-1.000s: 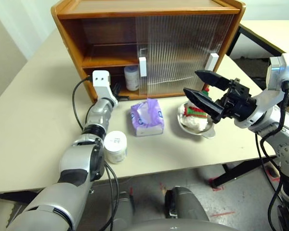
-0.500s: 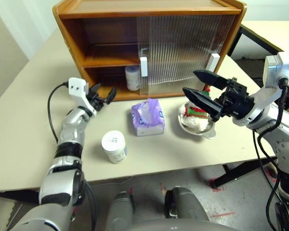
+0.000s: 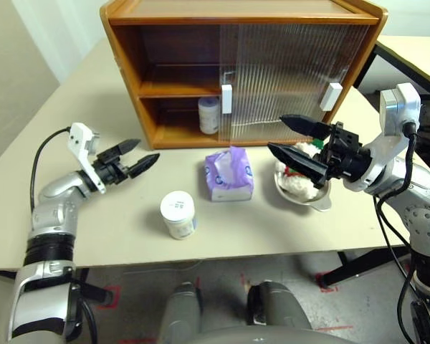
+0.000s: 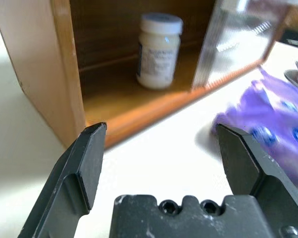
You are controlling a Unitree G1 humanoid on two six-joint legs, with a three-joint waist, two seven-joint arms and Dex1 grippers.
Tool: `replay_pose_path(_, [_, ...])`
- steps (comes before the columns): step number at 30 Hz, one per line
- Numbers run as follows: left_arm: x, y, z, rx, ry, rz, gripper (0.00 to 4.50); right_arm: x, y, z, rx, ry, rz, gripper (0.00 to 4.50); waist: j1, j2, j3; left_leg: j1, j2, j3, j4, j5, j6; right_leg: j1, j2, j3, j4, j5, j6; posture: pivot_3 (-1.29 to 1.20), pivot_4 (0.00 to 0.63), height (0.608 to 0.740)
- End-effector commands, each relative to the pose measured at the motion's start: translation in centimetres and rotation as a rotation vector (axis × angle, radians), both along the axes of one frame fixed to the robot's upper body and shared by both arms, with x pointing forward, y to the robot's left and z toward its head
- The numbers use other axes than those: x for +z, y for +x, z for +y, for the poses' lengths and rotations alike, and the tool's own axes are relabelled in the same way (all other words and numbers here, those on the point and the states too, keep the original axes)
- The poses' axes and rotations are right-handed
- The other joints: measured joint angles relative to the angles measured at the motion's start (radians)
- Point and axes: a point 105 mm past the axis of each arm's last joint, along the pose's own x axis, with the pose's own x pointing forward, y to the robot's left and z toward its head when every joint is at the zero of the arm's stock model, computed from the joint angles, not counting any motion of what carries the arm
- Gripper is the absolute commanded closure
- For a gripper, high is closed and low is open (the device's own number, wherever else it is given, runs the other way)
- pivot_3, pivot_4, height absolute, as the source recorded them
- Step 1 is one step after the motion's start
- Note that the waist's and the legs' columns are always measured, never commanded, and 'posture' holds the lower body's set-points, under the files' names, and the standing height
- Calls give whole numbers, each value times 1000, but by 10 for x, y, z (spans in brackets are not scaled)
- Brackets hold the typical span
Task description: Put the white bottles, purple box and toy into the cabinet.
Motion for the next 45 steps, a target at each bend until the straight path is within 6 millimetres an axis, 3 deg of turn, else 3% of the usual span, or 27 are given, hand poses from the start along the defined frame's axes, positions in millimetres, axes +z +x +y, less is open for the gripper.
replay_pose_path(1, [-11,-14,1,-104,93,44,32,-4,0,0,11,-32,-5,0,6,0,0,0,0,0,0,0,0,0,0,0,0,0,0,-5,0,740])
replay_pose_path(10, [-34,-58,5,-365,247,121,32,-4,3,1,21,-26,-1,0,20,6,4,0,1,1,-2,0,0,-3,0,0,0,0,-1,4,0,740])
replay_pose_path(17, [-39,-72,-4,-515,215,62,32,2,5,3,28,-8,-7,0,33,10,5,-1,1,2,-2,0,0,-3,0,0,0,-2,-3,0,0,740])
replay_pose_path(27, [-37,-81,-30,-649,147,-24,32,7,5,2,34,-17,-10,0,41,10,5,-1,1,2,-2,0,0,-3,0,0,0,-2,-2,-21,0,740])
replay_pose_path(37, [-51,-78,-42,-715,109,75,32,13,3,2,24,-23,-26,0,39,12,6,-1,1,2,-1,0,0,-3,0,0,0,-2,-4,-50,0,740])
replay_pose_path(45, [-61,-76,-64,-774,89,115,32,13,0,-1,0,-26,-26,0,27,11,6,-1,1,2,-1,0,0,-3,0,0,0,-2,-2,-88,0,740])
